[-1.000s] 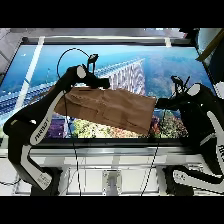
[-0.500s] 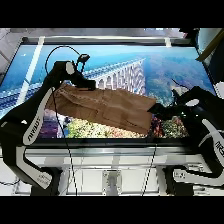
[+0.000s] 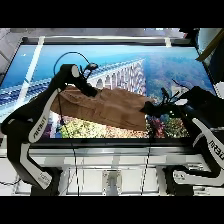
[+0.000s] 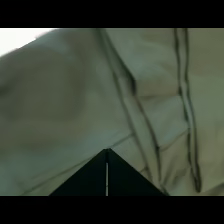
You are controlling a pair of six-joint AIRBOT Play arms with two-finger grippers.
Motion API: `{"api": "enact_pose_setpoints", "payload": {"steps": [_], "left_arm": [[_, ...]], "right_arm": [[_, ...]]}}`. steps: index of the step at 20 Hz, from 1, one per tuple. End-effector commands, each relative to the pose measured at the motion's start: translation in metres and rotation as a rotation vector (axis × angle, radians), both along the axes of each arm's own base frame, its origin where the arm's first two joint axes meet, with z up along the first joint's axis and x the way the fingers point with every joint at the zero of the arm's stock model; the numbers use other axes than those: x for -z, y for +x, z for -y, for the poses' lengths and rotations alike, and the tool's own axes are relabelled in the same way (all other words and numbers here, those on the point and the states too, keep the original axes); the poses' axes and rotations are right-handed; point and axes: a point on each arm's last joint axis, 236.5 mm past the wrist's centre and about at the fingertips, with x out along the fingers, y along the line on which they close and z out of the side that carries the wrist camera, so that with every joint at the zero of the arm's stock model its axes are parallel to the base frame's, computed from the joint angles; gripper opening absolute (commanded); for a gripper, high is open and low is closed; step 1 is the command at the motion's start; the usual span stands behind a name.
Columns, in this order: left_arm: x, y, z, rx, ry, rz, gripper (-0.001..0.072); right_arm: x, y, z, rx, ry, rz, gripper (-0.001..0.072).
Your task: Fold the clothes and pants, and hang the long-sleeved shirts on hangers.
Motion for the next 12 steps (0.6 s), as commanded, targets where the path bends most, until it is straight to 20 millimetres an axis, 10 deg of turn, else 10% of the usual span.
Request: {"api": "enact_pose_setpoints", "payload": {"steps": [1,5,12], "left_arm": [[0.027,-0.037,0.039,0.121,-0.051,-0.130,0.0019],[0.049,-0.065,0.083,0.215,-0.068,-0.170,0.0019],[0.025,-0.077,0.141,0.251,-0.141,-0.077,0.0018]], "right_arm": [[-0.050,0.013,-0.011,-0.035,0.034,0.106,0.0016],[-0.131,0.033,-0.024,-0.098,0.074,0.217,0.0014],[-0.196,0.032,0.011,-0.219,-0.198,0.215,0.0013]]}}
